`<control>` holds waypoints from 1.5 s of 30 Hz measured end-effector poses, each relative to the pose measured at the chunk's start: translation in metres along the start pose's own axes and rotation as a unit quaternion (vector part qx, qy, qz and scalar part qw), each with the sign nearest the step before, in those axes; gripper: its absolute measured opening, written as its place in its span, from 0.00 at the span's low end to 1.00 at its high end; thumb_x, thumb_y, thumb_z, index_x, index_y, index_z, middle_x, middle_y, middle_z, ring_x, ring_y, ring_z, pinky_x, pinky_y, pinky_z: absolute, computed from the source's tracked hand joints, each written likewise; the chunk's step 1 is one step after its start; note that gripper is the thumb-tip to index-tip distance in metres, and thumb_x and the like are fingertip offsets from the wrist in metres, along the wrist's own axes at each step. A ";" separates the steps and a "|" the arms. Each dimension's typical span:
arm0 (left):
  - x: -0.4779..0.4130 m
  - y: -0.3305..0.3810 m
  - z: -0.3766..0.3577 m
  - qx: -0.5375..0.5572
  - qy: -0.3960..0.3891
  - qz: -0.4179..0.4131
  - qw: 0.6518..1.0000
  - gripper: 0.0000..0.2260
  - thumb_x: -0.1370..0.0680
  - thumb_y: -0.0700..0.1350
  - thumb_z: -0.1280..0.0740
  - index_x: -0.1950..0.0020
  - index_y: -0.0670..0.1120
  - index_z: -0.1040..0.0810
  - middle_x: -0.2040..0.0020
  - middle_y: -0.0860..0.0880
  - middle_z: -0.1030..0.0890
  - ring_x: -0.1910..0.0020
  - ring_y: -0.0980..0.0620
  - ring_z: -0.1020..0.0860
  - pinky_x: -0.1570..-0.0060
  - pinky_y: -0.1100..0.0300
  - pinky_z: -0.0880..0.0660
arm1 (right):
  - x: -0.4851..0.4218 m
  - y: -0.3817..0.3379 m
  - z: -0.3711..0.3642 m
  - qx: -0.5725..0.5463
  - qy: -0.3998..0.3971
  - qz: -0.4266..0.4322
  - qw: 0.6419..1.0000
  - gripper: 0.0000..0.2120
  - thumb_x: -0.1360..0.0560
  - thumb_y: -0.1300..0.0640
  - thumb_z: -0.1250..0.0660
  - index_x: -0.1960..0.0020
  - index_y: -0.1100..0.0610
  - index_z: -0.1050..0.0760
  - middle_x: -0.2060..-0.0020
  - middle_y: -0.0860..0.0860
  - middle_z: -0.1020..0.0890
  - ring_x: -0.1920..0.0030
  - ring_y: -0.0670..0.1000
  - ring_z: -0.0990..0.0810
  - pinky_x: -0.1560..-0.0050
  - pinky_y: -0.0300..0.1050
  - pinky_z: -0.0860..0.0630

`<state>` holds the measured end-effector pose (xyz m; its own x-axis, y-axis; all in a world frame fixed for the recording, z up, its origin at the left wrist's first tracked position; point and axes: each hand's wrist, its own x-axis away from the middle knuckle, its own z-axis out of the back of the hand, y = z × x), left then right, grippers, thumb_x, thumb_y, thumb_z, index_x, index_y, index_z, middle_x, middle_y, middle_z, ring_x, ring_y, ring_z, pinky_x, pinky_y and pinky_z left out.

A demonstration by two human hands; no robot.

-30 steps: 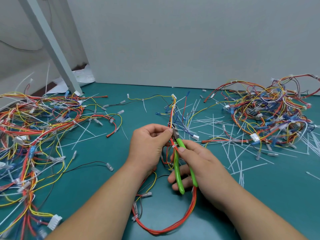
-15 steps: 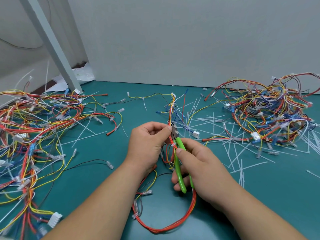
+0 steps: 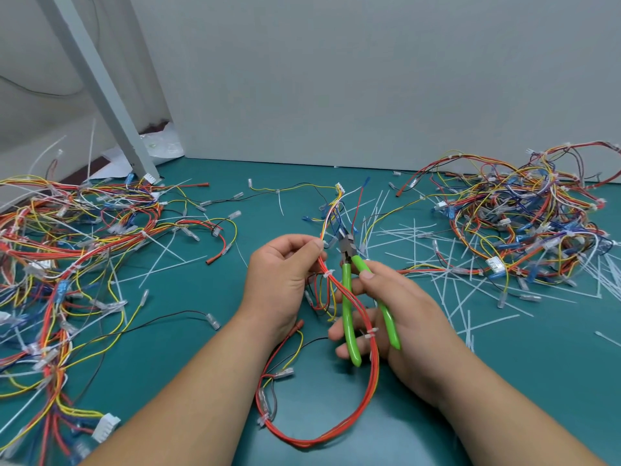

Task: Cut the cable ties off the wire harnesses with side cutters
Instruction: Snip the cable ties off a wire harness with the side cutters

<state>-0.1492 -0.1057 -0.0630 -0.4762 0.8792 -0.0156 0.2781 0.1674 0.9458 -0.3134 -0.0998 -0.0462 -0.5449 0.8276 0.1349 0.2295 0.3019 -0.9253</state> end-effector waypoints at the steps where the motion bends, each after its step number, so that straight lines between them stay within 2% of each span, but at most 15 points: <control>1: 0.000 0.000 0.000 0.004 -0.002 0.005 1.000 0.04 0.28 0.41 0.26 0.62 0.48 0.16 0.66 0.46 0.18 0.70 0.54 0.22 0.71 0.64 0.25 | 0.000 -0.001 0.000 -0.012 0.005 -0.001 1.000 0.13 0.28 0.47 0.33 0.47 0.51 0.19 0.58 0.49 0.18 0.63 0.62 0.16 0.68 0.52 0.21; 3: -0.001 0.001 -0.001 0.003 -0.004 0.010 1.000 0.01 0.31 0.43 0.27 0.62 0.48 0.16 0.66 0.47 0.18 0.70 0.54 0.23 0.70 0.64 0.26 | -0.001 -0.003 0.001 -0.035 0.005 -0.005 0.999 0.19 0.29 0.47 0.33 0.41 0.55 0.21 0.54 0.52 0.20 0.62 0.63 0.16 0.68 0.52 0.21; 8: -0.004 -0.002 -0.001 -0.050 -0.005 0.013 0.999 0.14 0.32 0.40 0.35 0.49 0.44 0.17 0.69 0.48 0.21 0.71 0.54 0.26 0.70 0.65 0.29 | -0.004 -0.008 0.006 -0.080 -0.002 0.003 0.997 0.27 0.30 0.48 0.34 0.34 0.58 0.23 0.51 0.55 0.20 0.59 0.63 0.16 0.62 0.56 0.19; 11: -0.004 -0.001 -0.001 -0.070 -0.001 0.014 0.997 0.12 0.33 0.42 0.38 0.56 0.47 0.16 0.72 0.49 0.26 0.73 0.54 0.30 0.73 0.65 0.32 | -0.007 -0.013 0.011 -0.104 0.003 0.023 0.994 0.27 0.29 0.48 0.35 0.32 0.57 0.23 0.49 0.56 0.20 0.54 0.64 0.17 0.60 0.58 0.19; 14: -0.003 0.000 -0.001 -0.091 0.010 0.008 0.996 0.06 0.30 0.46 0.34 0.63 0.51 0.17 0.70 0.50 0.26 0.72 0.53 0.30 0.71 0.60 0.32 | -0.009 -0.014 0.016 -0.114 0.014 0.024 0.993 0.27 0.29 0.49 0.35 0.32 0.57 0.24 0.42 0.56 0.18 0.49 0.65 0.17 0.59 0.59 0.19; 18: 0.000 0.000 -0.002 -0.111 0.010 -0.017 0.994 0.04 0.31 0.50 0.30 0.63 0.51 0.18 0.55 0.49 0.19 0.62 0.52 0.24 0.56 0.53 0.27 | -0.009 -0.011 0.015 -0.104 0.015 0.032 0.994 0.26 0.28 0.49 0.35 0.31 0.56 0.25 0.34 0.53 0.19 0.46 0.66 0.17 0.56 0.59 0.18; 20: 0.001 0.001 -0.002 -0.124 -0.003 -0.023 0.992 0.05 0.33 0.50 0.30 0.65 0.51 0.17 0.40 0.48 0.19 0.43 0.60 0.21 0.39 0.51 0.27 | -0.009 -0.011 0.015 -0.103 0.021 0.036 0.994 0.27 0.27 0.49 0.35 0.30 0.56 0.25 0.33 0.53 0.20 0.44 0.67 0.17 0.52 0.62 0.20; 22: 0.002 0.003 -0.002 -0.100 -0.022 -0.011 0.995 0.04 0.34 0.50 0.29 0.66 0.51 0.17 0.41 0.49 0.17 0.37 0.58 0.23 0.33 0.48 0.31 | -0.010 -0.011 0.016 -0.101 0.027 0.036 0.994 0.27 0.28 0.49 0.36 0.30 0.56 0.25 0.32 0.53 0.21 0.44 0.66 0.16 0.52 0.62 0.22; 25: 0.001 0.000 0.000 -0.040 -0.042 0.005 0.998 0.03 0.30 0.44 0.31 0.63 0.49 0.18 0.48 0.45 0.14 0.49 0.48 0.20 0.45 0.48 0.26 | -0.009 -0.013 0.018 -0.107 0.031 0.043 0.993 0.26 0.28 0.49 0.36 0.32 0.56 0.24 0.33 0.52 0.20 0.48 0.63 0.15 0.58 0.57 0.18; 31: 0.003 0.006 0.003 0.045 -0.082 0.026 0.995 0.08 0.29 0.40 0.32 0.50 0.45 0.23 0.46 0.38 0.15 0.48 0.45 0.16 0.57 0.59 0.21 | -0.010 -0.014 0.021 -0.115 0.037 0.068 0.990 0.21 0.27 0.49 0.36 0.36 0.53 0.23 0.33 0.51 0.20 0.48 0.61 0.14 0.54 0.59 0.18; 34: 0.003 0.008 0.007 0.089 -0.109 0.051 0.989 0.14 0.28 0.37 0.33 0.44 0.44 0.26 0.44 0.35 0.16 0.46 0.41 0.16 0.56 0.60 0.19 | -0.011 -0.013 0.021 -0.107 0.041 0.067 0.991 0.21 0.27 0.48 0.36 0.35 0.52 0.23 0.34 0.49 0.19 0.46 0.61 0.14 0.51 0.61 0.18; 37: 0.002 0.010 0.009 0.114 -0.116 0.075 0.984 0.19 0.28 0.36 0.33 0.37 0.40 0.27 0.43 0.35 0.16 0.44 0.41 0.16 0.56 0.61 0.18 | -0.011 -0.012 0.022 -0.062 0.037 0.076 0.994 0.20 0.27 0.48 0.35 0.36 0.49 0.21 0.35 0.48 0.18 0.47 0.59 0.14 0.52 0.59 0.18; 40: 0.001 0.012 0.009 0.120 -0.108 0.087 0.983 0.19 0.28 0.38 0.31 0.37 0.39 0.24 0.43 0.35 0.16 0.45 0.45 0.15 0.57 0.62 0.18 | -0.009 -0.010 0.021 0.079 0.065 0.126 0.987 0.20 0.33 0.44 0.30 0.40 0.40 0.19 0.41 0.47 0.17 0.49 0.53 0.14 0.52 0.53 0.19; 43: 0.002 0.013 0.009 0.115 -0.115 0.080 0.983 0.10 0.26 0.39 0.30 0.47 0.44 0.14 0.42 0.37 0.16 0.44 0.46 0.16 0.55 0.62 0.19 | -0.003 -0.007 0.020 0.258 0.075 0.221 0.938 0.27 0.33 0.41 0.31 0.33 0.35 0.26 0.41 0.44 0.20 0.43 0.50 0.18 0.44 0.47 0.22; 45: 0.002 0.012 0.009 0.119 -0.120 0.078 0.983 0.09 0.24 0.37 0.31 0.49 0.46 0.12 0.42 0.37 0.16 0.44 0.47 0.16 0.54 0.62 0.19 | 0.000 -0.007 0.020 0.311 0.052 0.261 0.912 0.29 0.30 0.42 0.31 0.29 0.37 0.28 0.42 0.42 0.21 0.43 0.51 0.19 0.45 0.41 0.22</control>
<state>-0.1393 -0.0984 -0.0540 -0.2100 0.9775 0.0201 0.5333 0.0973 0.8403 -0.3308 -0.1110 -0.0470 -0.4055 0.8315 -0.3796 -0.0842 -0.4475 -0.8903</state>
